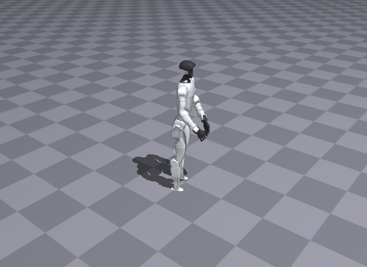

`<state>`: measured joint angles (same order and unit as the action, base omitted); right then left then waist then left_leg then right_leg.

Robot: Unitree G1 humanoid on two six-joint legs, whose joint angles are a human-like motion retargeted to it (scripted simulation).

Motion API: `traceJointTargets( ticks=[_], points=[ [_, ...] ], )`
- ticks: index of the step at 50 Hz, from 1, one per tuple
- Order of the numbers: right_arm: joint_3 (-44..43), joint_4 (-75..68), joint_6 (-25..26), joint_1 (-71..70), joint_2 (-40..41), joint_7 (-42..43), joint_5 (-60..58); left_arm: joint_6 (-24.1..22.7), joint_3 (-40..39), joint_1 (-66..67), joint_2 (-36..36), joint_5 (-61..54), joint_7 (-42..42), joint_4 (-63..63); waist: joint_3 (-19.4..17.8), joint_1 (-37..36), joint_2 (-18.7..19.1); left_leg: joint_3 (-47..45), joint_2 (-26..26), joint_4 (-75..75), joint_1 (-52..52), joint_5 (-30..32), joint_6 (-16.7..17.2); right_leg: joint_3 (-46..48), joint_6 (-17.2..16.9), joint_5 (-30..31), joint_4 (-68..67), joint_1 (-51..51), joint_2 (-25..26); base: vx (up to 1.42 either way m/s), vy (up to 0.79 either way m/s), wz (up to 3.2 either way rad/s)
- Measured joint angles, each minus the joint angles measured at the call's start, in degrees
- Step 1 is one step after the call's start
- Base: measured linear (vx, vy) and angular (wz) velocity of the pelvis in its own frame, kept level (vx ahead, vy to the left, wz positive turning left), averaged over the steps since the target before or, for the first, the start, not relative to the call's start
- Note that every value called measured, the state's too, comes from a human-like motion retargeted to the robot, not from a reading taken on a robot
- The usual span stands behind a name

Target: Sport exercise

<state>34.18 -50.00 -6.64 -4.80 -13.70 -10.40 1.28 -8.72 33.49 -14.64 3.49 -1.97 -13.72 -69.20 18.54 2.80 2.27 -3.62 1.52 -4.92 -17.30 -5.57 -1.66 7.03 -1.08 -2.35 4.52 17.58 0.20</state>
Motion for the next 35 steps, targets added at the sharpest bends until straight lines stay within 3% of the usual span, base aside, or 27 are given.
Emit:
traceJointTargets(
  ticks=[13,20,30,35],
  points=[
    [-0.84,12.9,0.87,-2.51,-3.72,-1.16,-2.92,0.47,1.79,-3.05,2.06,2.05,-3.2,8.64,1.88,0.69,0.81,-0.09,-0.25,0.05,-2.67,0.19,-0.28,-0.62,0.16,-0.62,-2.07,3.71,0.15,0.0,0.0,0.0],
    [-0.6,17.06,1.28,-3.54,-5.62,-1.79,-4.26,0.38,2.47,-4.09,3.95,3.25,-3.49,12.24,1.78,0.79,0.5,0.19,-0.03,0.31,-2.57,0.15,-0.2,-0.76,0.28,-6.68,-13.41,8.73,-0.67,0.0,0.0,0.0],
    [-1.32,18.18,2.21,-4.81,-8.29,-5.59,-6.02,1.34,1.63,-3.29,8.0,4.49,-6.57,12.88,-6.35,1.24,-3.08,0.39,2.95,2.14,6.18,-2.32,-0.61,-1.32,-0.46,-17.65,-31.12,7.26,-4.57,0.0,0.0,0.0],
    [-3.3,14.62,2.75,-1.78,-8.72,-7.23,-7.4,1.89,-0.41,0.86,9.8,5.04,-7.54,10.95,-9.01,0.72,-4.17,0.68,3.62,2.47,8.93,-2.95,-0.96,-1.02,-0.74,-19.37,-33.16,5.18,-5.47,0.04,-0.01,0.02]
  ],
)
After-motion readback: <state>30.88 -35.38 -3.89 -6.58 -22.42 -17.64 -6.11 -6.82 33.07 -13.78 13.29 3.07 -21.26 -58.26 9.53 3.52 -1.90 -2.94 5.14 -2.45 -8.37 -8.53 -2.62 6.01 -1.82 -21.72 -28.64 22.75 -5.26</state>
